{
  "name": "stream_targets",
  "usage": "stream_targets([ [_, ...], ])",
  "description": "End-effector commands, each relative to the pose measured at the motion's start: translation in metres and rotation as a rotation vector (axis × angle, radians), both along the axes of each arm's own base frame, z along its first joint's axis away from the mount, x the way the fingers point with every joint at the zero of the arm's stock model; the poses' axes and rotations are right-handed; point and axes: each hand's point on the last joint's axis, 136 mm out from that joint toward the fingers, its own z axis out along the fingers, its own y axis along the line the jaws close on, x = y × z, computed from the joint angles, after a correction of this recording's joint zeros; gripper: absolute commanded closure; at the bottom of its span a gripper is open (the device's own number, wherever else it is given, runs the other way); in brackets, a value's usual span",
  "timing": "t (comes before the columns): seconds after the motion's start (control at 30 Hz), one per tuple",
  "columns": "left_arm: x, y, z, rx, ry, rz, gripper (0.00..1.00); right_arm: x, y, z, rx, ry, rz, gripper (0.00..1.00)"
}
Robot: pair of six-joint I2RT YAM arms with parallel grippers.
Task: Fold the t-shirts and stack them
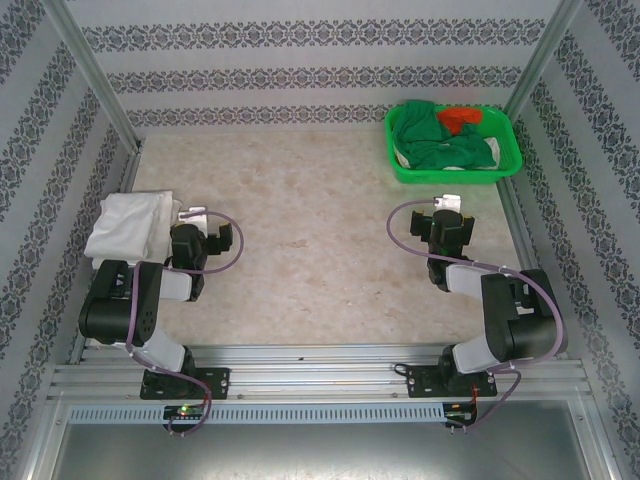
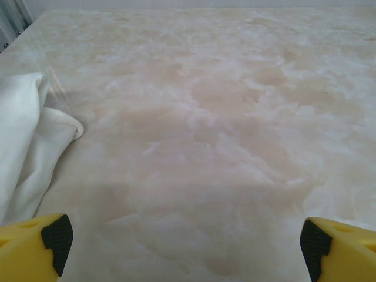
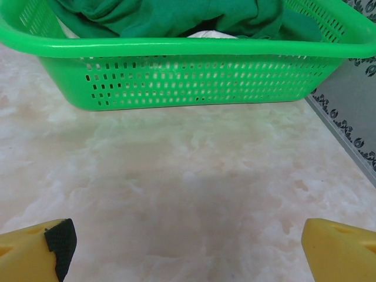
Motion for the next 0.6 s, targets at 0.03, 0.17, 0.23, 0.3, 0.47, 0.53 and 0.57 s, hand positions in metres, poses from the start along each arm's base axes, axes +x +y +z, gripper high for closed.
stream_targets([
  [0.03, 0.003, -0.001, 0.011, 0.022, -0.048, -0.016, 0.0, 0.007, 0.002, 0.009, 0.001, -0.028, 0.014, 0.02],
  [0.17, 0.005, -0.012, 0.01, 0.017, -0.042, -0.081, 0.0, 0.007, 0.002, 0.009, 0.001, -0.028, 0.013, 0.02],
  [0.23, 0.005, -0.011, 0.009, 0.011, -0.037, -0.083, 0.0, 0.008, 0.002, 0.009, 0.001, -0.028, 0.013, 0.02],
  [0.3, 0.005, -0.011, 0.01, 0.01, -0.038, -0.081, 0.0, 0.008, 0.002, 0.009, 0.001, -0.029, 0.013, 0.02],
  [0.47, 0.006, -0.009, 0.008, -0.011, -0.029, -0.086, 0.0, 0.008, 0.002, 0.009, 0.003, -0.03, 0.014, 0.02],
  [0.53, 0.006, -0.009, 0.009, -0.009, -0.031, -0.086, 0.0, 0.007, 0.003, 0.01, -0.003, -0.034, 0.016, 0.02],
  [0.57, 0.006, -0.01, 0.009, -0.009, -0.033, -0.087, 0.0, 0.005, 0.003, 0.012, -0.009, -0.049, 0.01, 0.02],
])
